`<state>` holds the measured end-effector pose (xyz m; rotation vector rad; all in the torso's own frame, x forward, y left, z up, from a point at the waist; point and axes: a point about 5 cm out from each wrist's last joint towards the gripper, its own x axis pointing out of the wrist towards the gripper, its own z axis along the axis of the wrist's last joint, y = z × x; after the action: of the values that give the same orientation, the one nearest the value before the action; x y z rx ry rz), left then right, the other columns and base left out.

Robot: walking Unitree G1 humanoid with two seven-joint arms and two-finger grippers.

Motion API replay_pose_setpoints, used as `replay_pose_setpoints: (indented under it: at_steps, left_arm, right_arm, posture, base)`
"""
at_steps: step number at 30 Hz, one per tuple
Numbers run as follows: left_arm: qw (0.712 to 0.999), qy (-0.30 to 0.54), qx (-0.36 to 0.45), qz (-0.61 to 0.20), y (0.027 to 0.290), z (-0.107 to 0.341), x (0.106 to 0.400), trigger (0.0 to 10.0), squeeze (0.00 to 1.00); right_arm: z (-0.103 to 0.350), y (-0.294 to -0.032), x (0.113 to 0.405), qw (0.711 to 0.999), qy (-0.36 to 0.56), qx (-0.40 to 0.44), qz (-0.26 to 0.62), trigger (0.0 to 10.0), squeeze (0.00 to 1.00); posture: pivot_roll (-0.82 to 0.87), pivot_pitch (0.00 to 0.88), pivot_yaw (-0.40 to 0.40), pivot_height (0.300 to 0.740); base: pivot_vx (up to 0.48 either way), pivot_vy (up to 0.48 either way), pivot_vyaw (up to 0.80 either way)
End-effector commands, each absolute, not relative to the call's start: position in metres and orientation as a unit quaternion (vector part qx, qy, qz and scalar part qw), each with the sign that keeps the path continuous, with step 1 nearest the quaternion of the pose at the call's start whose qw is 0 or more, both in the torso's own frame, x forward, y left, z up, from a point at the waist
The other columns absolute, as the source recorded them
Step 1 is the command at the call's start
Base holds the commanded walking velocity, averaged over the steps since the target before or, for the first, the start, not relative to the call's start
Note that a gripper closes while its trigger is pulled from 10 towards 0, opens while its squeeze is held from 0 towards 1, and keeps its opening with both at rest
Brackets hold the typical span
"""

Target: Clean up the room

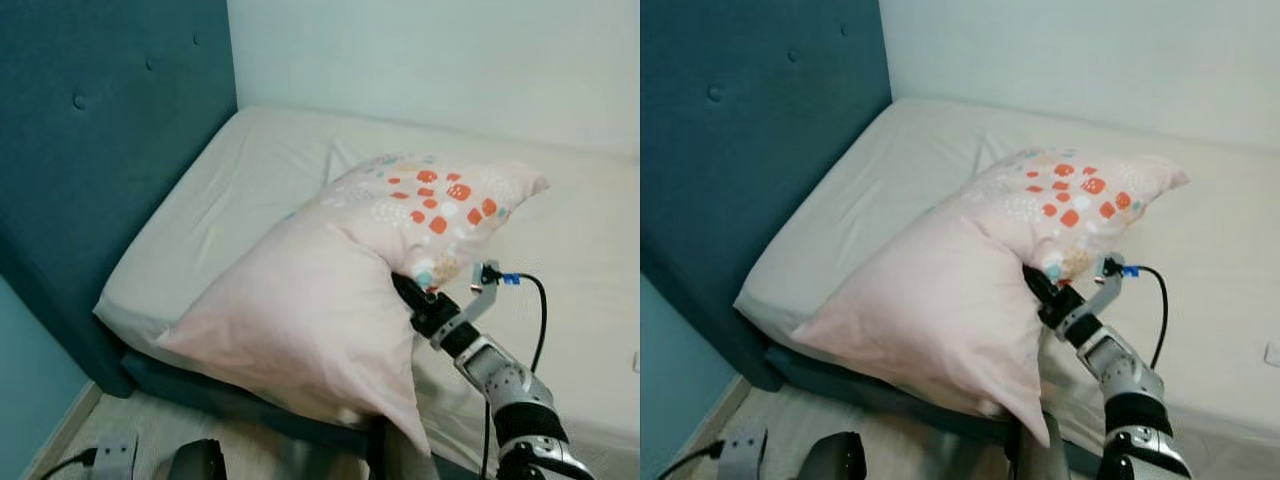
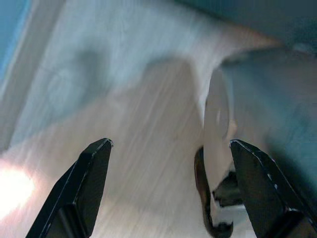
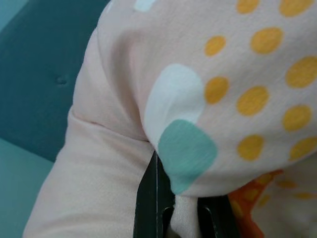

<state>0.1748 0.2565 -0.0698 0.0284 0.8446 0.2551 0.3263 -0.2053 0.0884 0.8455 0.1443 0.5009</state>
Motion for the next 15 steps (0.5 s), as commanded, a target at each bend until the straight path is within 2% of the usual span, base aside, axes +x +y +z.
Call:
replay_pose_setpoints:
  at_steps: [1, 3, 14, 15]
  left_arm:
    - [0.899, 0.422, 0.013, 0.118, 0.253, -0.073, 0.172, 10.0, 0.0]
    - [0.896, 0.429, 0.013, 0.117, 0.252, -0.073, 0.173, 10.0, 0.0]
    - [0.89, 0.442, 0.02, 0.111, 0.248, -0.076, 0.171, 10.0, 0.0]
    - [0.89, 0.441, 0.025, 0.114, 0.25, -0.076, 0.17, 10.0, 0.0]
  right_arm:
    - [0.092, -0.206, 0.327, 0.881, 0.061, 0.404, 0.238, 0.0, 0.0]
    - [0.09, -0.208, 0.324, 0.884, 0.061, 0.401, 0.23, 0.0, 0.0]
    - [0.091, -0.2, 0.324, 0.886, 0.063, 0.4, 0.225, 0.0, 0.0]
    - [0.09, -0.198, 0.325, 0.886, 0.067, 0.397, 0.228, 0.0, 0.0]
  posture:
    - [0.06, 0.011, -0.066, 0.544]
    - [0.05, 0.004, -0.063, 0.554]
    - [0.05, 0.0, -0.063, 0.594]
    - [0.05, 0.0, -0.066, 0.598]
  base:
    - [0.0, 0.0, 0.0]
    - [0.0, 0.0, 0.0]
    - [-0.435, 0.0, 0.0]
    - [0.0, 0.0, 0.0]
